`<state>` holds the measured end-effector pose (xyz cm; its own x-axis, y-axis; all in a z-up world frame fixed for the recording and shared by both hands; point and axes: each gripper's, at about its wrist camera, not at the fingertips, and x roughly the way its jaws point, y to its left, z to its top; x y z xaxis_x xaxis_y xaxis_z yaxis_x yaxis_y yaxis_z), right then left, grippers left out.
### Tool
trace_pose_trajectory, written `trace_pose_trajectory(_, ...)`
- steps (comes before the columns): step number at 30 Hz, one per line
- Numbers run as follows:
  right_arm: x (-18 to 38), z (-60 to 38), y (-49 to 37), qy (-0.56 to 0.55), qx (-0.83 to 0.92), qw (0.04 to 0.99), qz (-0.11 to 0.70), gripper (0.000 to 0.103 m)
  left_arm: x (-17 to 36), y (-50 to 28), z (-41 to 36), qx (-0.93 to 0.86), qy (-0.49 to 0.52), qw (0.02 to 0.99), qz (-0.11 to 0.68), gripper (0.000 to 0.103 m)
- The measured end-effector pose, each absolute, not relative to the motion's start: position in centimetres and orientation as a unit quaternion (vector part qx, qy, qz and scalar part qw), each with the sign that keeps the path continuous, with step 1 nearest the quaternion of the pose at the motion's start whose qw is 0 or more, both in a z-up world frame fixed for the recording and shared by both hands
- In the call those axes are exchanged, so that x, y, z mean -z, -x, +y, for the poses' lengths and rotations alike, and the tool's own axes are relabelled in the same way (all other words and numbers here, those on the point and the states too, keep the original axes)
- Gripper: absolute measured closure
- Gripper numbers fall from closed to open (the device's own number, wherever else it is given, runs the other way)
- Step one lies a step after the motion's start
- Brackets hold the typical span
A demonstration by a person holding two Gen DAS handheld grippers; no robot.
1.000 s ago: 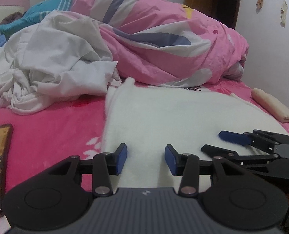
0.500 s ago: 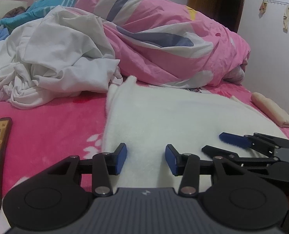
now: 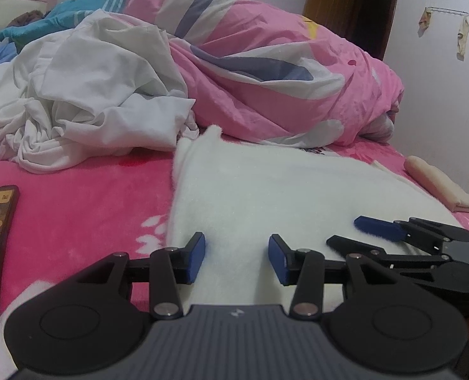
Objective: Fold clothes
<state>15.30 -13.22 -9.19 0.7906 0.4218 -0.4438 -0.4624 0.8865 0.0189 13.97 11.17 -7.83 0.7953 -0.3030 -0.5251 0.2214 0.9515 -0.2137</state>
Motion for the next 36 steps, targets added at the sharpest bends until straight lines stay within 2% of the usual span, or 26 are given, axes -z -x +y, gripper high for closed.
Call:
trace_pose_trajectory(15,9.4,-13.4,-15.1,0.039,-0.236,0.948,0.210,0.048,8.8,-13.0,11.8,0.152,0.079,0.951,0.256,0.056)
trace_pose_trajectory(36,9.4,-13.1,-14.9,0.045,-0.228,0.950,0.210,0.046,8.9,-13.2,12.6,0.166,0.103,0.946,0.259,0.056)
